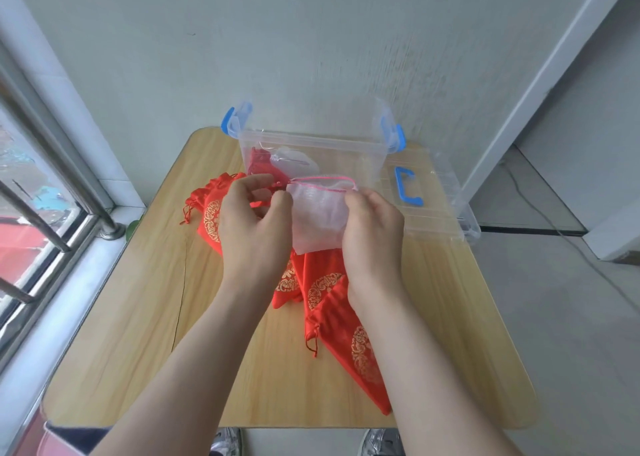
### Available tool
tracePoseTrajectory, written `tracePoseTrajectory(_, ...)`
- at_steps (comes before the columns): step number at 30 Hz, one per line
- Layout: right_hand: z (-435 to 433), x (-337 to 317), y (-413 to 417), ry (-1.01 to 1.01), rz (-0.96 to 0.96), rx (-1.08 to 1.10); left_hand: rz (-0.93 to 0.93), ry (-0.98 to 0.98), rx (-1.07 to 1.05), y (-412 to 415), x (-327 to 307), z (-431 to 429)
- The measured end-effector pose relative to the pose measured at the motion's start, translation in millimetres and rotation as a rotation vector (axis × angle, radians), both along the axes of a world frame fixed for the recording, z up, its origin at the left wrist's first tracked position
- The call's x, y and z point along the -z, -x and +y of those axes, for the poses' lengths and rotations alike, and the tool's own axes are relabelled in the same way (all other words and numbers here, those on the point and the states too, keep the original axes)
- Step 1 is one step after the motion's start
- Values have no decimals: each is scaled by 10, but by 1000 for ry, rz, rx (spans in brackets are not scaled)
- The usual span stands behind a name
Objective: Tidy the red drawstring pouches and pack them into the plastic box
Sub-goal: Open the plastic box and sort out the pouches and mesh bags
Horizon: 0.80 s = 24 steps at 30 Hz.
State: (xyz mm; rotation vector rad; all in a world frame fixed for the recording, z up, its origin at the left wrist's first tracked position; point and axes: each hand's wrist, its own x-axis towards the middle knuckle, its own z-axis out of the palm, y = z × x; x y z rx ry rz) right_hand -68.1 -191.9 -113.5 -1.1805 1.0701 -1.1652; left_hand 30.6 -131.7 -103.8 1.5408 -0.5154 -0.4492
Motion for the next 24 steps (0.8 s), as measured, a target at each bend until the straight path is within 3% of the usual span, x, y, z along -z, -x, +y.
tracePoseTrajectory(3,-20,0,-21,-3,-12,4,81,25,109,-5,-54,-20)
tracePoseTrajectory(8,-69,-47,-8,0,-24,-24,-76,24,104,-23,-37,-11)
tracePoseTrajectory(24,25,-181,12,77,182,-73,156,131,72,-51,-48,-61)
